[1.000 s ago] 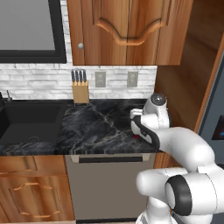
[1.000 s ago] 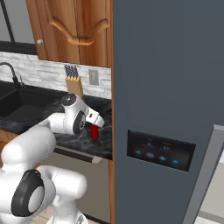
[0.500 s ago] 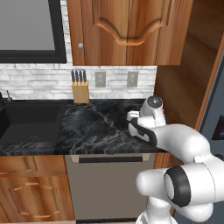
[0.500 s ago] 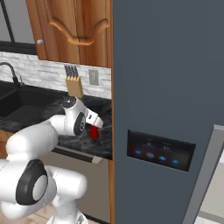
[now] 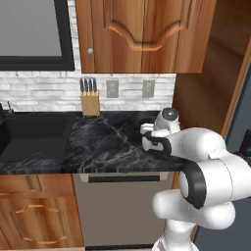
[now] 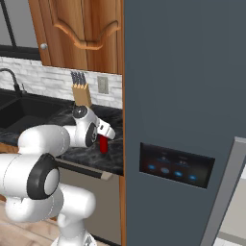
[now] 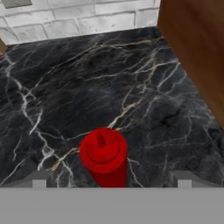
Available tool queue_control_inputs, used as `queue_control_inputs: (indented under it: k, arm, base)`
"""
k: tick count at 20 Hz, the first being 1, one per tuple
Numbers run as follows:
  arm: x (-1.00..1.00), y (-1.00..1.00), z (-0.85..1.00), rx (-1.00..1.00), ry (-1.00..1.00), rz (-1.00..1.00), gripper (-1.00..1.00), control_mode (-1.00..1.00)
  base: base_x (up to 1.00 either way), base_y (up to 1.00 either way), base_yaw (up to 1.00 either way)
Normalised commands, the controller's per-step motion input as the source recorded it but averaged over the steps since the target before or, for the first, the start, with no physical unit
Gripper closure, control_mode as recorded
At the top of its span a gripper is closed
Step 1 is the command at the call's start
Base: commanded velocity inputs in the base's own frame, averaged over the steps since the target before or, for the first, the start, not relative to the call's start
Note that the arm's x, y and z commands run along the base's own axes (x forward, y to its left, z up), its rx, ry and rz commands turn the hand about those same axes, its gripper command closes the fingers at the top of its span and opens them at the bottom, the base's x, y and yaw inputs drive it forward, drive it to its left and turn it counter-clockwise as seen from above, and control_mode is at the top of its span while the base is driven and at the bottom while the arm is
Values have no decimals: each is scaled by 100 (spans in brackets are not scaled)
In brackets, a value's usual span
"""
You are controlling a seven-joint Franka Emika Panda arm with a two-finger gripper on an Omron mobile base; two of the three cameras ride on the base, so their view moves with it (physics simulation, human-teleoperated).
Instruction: Place the ketchup and mustard from the counter to the top shelf of the fridge. If the existing items in the fridge are on the top shelf, move them to other shelves.
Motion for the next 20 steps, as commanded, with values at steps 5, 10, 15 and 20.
queue_control_inputs:
  k: [5, 10, 15, 20]
  arm:
    - [5, 0, -12, 0, 0, 1, -100, -100]
    - [0, 0, -12, 0, 0, 0, -100, -100]
    - [0, 0, -16, 0, 0, 1, -100, -100]
    - [3, 0, -15, 0, 0, 1, -100, -100]
  base:
    - [0, 0, 0]
    - [0, 0, 0]
    - [0, 0, 0]
    - [0, 0, 0]
